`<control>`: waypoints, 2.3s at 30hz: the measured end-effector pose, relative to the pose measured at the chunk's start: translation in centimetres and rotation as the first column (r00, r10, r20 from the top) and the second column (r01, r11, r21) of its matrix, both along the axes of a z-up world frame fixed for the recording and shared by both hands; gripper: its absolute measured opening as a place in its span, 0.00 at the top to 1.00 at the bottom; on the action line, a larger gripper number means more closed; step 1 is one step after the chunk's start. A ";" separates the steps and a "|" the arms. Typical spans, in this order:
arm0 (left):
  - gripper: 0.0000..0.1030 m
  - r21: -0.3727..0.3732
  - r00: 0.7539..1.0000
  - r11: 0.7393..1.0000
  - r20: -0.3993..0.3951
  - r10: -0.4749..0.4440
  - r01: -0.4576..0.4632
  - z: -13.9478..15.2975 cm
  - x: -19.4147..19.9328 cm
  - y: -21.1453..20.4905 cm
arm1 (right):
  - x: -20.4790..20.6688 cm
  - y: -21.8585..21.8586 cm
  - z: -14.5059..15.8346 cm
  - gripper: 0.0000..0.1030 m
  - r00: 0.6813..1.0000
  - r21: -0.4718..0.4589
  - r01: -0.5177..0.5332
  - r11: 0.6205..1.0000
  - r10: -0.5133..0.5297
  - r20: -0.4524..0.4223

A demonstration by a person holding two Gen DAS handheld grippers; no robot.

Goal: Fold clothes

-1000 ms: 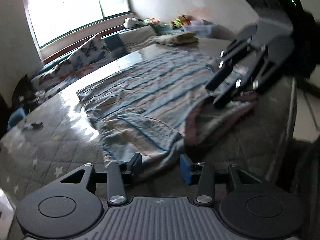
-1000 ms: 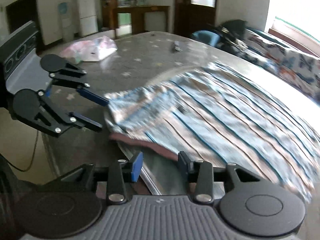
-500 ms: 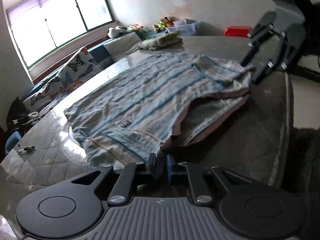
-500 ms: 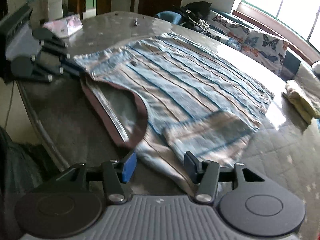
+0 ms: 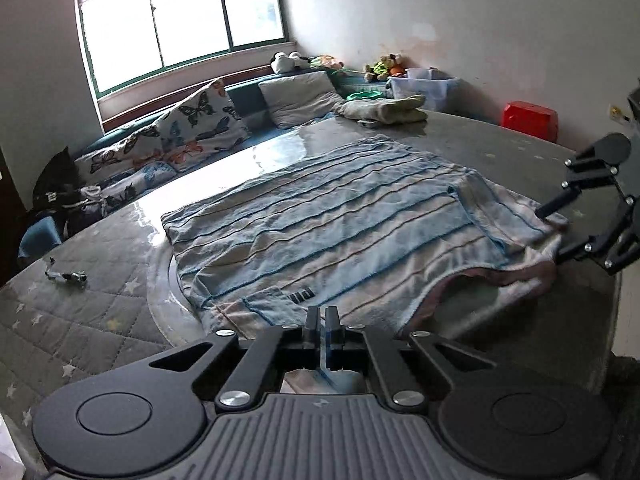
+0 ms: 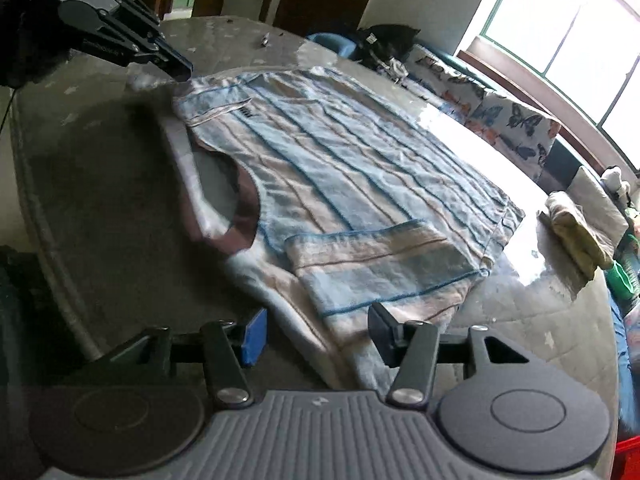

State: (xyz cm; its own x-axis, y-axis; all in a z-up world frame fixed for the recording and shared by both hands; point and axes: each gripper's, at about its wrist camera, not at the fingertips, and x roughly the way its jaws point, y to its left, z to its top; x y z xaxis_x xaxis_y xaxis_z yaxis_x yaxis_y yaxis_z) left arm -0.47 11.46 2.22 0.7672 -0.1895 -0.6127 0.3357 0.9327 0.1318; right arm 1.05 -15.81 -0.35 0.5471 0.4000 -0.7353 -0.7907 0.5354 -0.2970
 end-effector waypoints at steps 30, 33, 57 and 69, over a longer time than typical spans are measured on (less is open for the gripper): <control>0.83 0.191 0.970 0.951 -0.056 -0.236 0.243 -3.6 -3.4 -1.8 | 4.8 -0.4 2.1 0.92 0.971 0.214 0.185 0.959 -0.145 -0.189; 0.92 0.161 0.975 0.962 -0.053 -0.214 0.220 -3.4 -3.0 -1.3 | 3.8 -0.2 1.7 0.90 0.981 0.179 0.150 0.972 -0.123 -0.150; 0.95 0.201 0.990 0.970 -0.006 -0.138 0.137 -3.1 -4.7 -1.1 | 0.7 -0.8 1.0 0.94 0.997 0.129 0.075 0.989 -0.074 -0.017; 0.95 0.127 0.990 0.985 0.054 -0.128 0.120 1.8 -12.0 -0.1 | -2.8 -2.8 7.4 0.94 0.998 0.199 0.000 0.980 0.014 -0.068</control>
